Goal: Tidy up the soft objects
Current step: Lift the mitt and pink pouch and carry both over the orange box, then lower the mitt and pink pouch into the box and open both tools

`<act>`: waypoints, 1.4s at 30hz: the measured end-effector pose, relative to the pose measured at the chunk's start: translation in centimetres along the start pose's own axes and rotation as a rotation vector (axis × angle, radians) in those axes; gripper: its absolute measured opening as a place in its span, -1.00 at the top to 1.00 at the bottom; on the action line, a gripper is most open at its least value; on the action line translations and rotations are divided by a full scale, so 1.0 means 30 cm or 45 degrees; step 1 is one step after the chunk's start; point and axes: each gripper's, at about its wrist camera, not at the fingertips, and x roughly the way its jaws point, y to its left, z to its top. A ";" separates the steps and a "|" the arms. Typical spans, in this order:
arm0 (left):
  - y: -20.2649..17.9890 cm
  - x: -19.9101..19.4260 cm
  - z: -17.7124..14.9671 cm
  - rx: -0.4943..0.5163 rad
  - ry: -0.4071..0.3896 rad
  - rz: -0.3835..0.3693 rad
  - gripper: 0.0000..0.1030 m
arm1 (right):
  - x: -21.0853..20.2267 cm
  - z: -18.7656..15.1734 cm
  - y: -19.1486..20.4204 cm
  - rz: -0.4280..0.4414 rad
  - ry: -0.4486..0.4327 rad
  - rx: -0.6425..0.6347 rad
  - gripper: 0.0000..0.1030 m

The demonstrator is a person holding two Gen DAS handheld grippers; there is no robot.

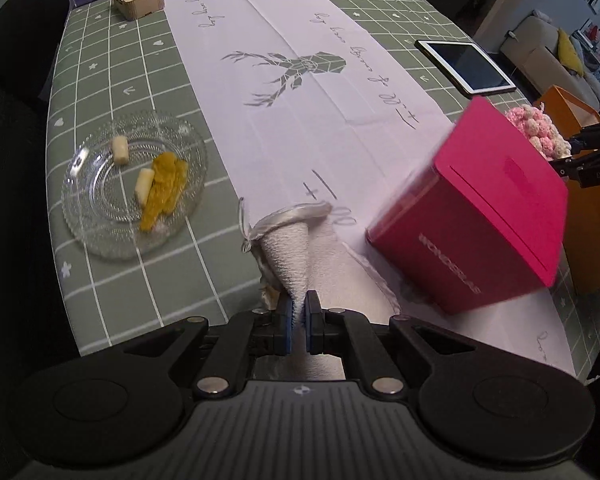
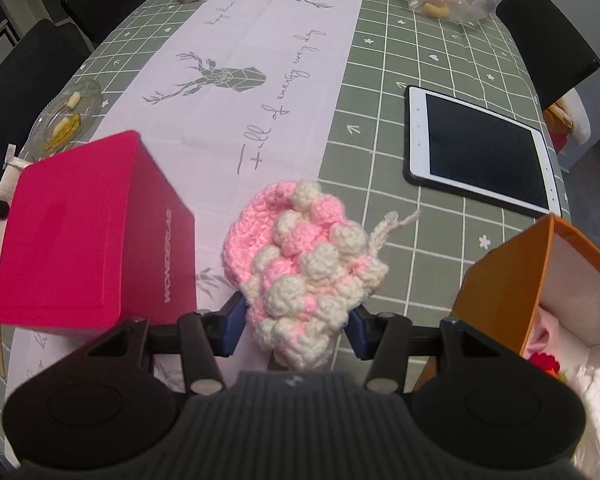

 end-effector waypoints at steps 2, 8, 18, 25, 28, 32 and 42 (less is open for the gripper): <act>-0.030 -0.014 -0.053 0.015 0.009 -0.005 0.88 | -0.019 -0.037 0.008 0.003 0.001 0.003 0.01; -0.145 -0.085 -0.161 0.076 -0.007 -0.042 0.88 | -0.084 -0.144 0.057 0.050 -0.015 -0.015 0.01; -0.458 -0.169 -0.202 0.250 -0.058 -0.160 0.88 | -0.185 -0.348 0.151 0.143 -0.057 -0.090 0.01; -0.715 -0.236 -0.146 0.412 -0.135 -0.251 0.88 | -0.316 -0.455 0.089 0.138 -0.187 -0.089 0.01; -0.807 -0.252 -0.087 0.452 -0.190 -0.297 0.88 | -0.404 -0.476 0.006 0.143 -0.280 -0.026 0.00; -0.921 -0.270 0.010 0.463 -0.281 -0.366 0.88 | -0.526 -0.501 -0.109 0.084 -0.419 0.053 0.00; -1.228 -0.141 0.196 0.516 -0.311 -0.558 0.88 | -0.647 -0.621 -0.384 -0.085 -0.529 0.223 -0.03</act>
